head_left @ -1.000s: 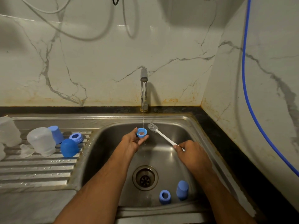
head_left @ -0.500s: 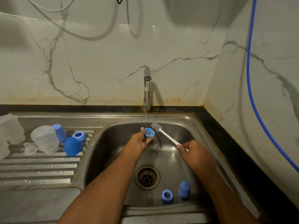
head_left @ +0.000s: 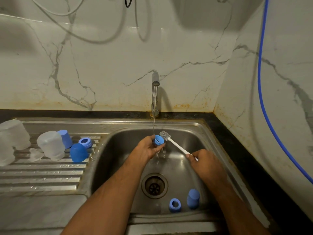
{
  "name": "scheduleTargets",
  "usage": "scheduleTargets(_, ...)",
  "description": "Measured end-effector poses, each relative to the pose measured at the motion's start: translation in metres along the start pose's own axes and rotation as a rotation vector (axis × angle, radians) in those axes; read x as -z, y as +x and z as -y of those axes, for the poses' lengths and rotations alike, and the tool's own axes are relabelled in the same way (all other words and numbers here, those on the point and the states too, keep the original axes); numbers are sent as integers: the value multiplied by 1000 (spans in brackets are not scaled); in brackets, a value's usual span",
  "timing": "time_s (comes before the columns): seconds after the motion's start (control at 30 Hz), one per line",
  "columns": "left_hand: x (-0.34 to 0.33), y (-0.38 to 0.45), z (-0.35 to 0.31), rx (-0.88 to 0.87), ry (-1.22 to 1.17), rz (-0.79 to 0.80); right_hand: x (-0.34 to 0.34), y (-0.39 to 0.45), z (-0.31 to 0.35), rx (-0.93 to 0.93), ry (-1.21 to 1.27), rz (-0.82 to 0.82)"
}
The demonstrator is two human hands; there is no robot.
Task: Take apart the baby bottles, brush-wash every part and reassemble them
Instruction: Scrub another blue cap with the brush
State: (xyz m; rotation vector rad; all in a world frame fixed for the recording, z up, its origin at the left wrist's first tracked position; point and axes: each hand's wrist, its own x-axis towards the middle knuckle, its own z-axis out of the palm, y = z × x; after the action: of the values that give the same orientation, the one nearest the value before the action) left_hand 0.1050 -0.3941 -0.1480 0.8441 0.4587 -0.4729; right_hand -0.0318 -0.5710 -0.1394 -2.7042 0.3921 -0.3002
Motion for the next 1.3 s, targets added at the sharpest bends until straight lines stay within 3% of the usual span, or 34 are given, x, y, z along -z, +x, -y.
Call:
scheduleTargets(0.1, 10, 4, 3, -42, 84, -14, 1, -8, -1, -17, -38, 29)
scheduleTargets(0.4, 9, -16, 4, -427, 767, -250, 12, -24, 12, -45, -102, 82)
scheduleTargets(0.6, 21, -49, 0, -603, 1008, -286, 21, -34, 28, 0, -141, 56)
scheduleTargets(1.03, 80, -132, -41, -788, 1004, -356, 35, -84, 87, 158, -25, -4)
scheduleTargets(1.3, 162, -177, -53, -899, 947, -484, 19, -113, 120, 196, -13, -25)
